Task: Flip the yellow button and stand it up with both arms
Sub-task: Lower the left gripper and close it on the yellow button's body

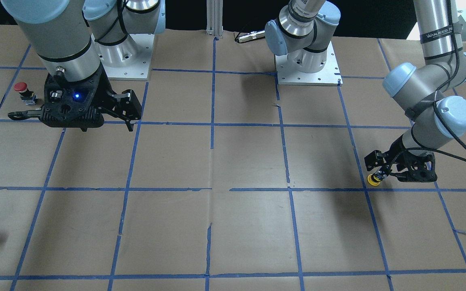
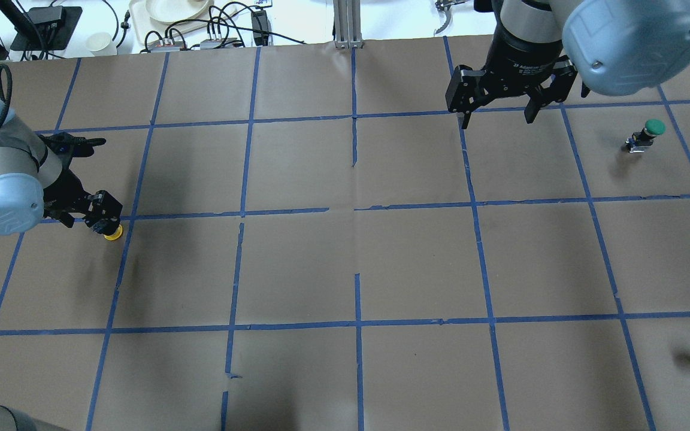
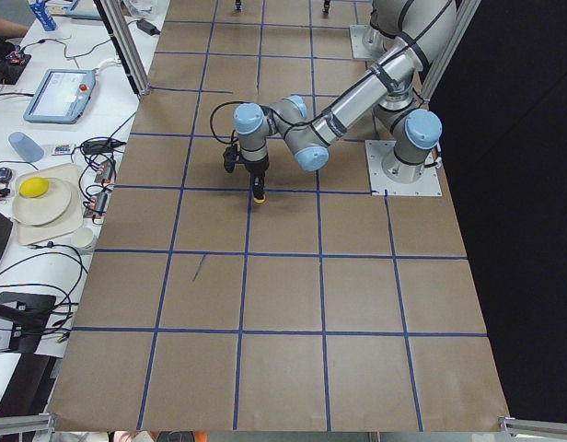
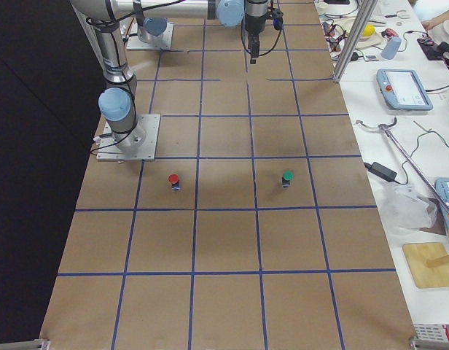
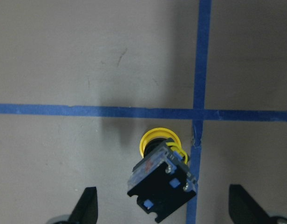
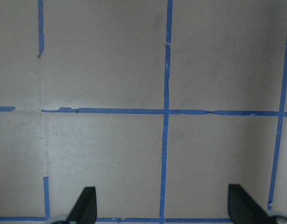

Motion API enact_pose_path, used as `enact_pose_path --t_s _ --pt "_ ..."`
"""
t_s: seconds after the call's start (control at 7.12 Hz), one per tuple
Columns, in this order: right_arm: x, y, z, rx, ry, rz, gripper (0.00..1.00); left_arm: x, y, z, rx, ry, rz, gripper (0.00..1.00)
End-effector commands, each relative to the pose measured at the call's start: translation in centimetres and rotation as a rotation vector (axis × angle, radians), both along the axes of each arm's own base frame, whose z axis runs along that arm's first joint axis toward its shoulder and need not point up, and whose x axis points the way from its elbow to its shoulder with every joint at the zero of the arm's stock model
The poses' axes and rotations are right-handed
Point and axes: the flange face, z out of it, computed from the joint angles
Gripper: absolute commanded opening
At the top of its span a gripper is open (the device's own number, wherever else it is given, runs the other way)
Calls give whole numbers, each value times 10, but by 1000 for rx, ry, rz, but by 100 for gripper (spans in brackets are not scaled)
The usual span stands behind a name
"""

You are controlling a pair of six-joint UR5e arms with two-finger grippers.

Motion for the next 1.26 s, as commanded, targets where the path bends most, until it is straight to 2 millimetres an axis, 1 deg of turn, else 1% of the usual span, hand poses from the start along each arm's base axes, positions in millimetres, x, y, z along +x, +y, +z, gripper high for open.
enact_pose_path --t_s 0.0,0.14,0.42,0.56,0.7,0.84,0.98,1.12 --pt "-1 0 1 -2 1 -1 100 1 -3 2 -8 0 -33 82" --pt "-1 -1 1 -3 1 -1 100 -1 2 -1 8 7 -35 82" --pt "-1 0 1 -2 0 -1 100 1 1 -2 15 9 -116 72" --pt "-1 -1 1 -3 0 -1 100 0 2 -3 20 12 -116 57" --pt "-1 -1 1 -3 0 -1 100 0 1 -1 39 22 -118 24" --pt "-1 -1 1 -3 0 -1 100 0 2 -2 44 25 -113 12" --pt "-2 -1 1 -3 0 -2 100 0 1 1 37 22 -108 5" --pt "-1 0 1 -2 0 -1 100 2 -2 7 27 14 -108 2"
